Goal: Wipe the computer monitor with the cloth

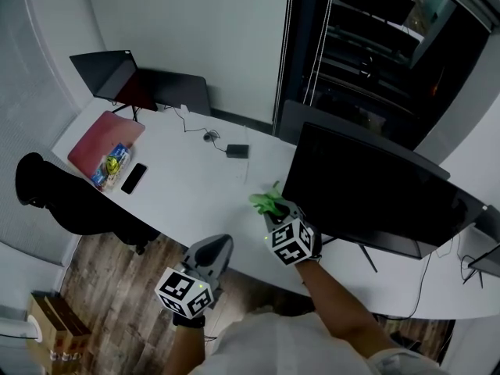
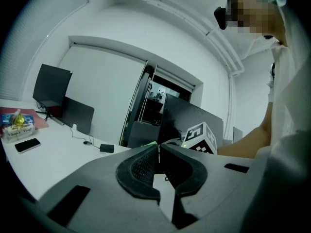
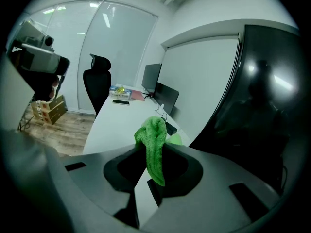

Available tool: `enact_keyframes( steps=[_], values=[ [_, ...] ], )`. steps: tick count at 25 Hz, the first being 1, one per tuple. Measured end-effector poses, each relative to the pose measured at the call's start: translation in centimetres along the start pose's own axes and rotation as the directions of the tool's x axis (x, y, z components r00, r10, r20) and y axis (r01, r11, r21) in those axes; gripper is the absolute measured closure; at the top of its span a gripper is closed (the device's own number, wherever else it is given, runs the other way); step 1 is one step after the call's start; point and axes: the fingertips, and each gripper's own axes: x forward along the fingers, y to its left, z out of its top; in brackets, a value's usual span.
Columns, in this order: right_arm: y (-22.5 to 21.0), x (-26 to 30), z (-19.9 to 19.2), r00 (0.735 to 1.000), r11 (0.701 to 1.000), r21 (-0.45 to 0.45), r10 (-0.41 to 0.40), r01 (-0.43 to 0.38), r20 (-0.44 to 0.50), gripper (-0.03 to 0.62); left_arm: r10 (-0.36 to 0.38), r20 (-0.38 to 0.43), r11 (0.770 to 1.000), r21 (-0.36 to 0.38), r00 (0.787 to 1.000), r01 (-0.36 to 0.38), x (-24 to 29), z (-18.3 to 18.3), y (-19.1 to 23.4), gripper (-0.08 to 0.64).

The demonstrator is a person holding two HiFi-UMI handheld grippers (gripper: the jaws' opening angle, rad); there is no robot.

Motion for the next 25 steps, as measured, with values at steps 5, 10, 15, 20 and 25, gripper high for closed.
enact_keyframes(
  steps=[5, 10, 15, 20, 25],
  values=[
    [1.1, 0.8, -1.7, 0.999, 0.999, 0.006, 0.036, -0.035, -0.025, 0.525, 0.0, -0.008, 1.0, 0.002, 1.0, 0.0, 0.0, -0.1, -0.1, 0.538],
    [2.2, 1.4, -3.3, 0.996, 0.997, 0.022, 0.071, -0.07, -0.055, 0.525, -0.002, -0.013, 1.0, 0.003, 1.0, 0.002, 0.1, -0.2, -0.1, 0.538],
    [3.2, 1.6, -4.8, 0.992, 0.993, 0.058, 0.107, -0.103, -0.067, 0.525, -0.01, -0.018, 1.0, 0.004, 1.0, 0.01, 0.3, -0.4, -0.6, 0.538],
    [3.8, 1.5, -6.0, 0.988, 0.988, 0.092, 0.13, -0.123, -0.078, 0.525, -0.024, -0.024, 1.0, 0.009, 0.999, 0.024, 0.7, -0.5, -1.1, 0.538],
    [4.4, 1.3, -6.9, 0.985, 0.987, 0.091, 0.145, -0.136, -0.099, 0.525, -0.033, -0.029, 0.999, 0.013, 0.999, 0.033, 0.9, -0.7, -1.5, 0.538]
  ],
)
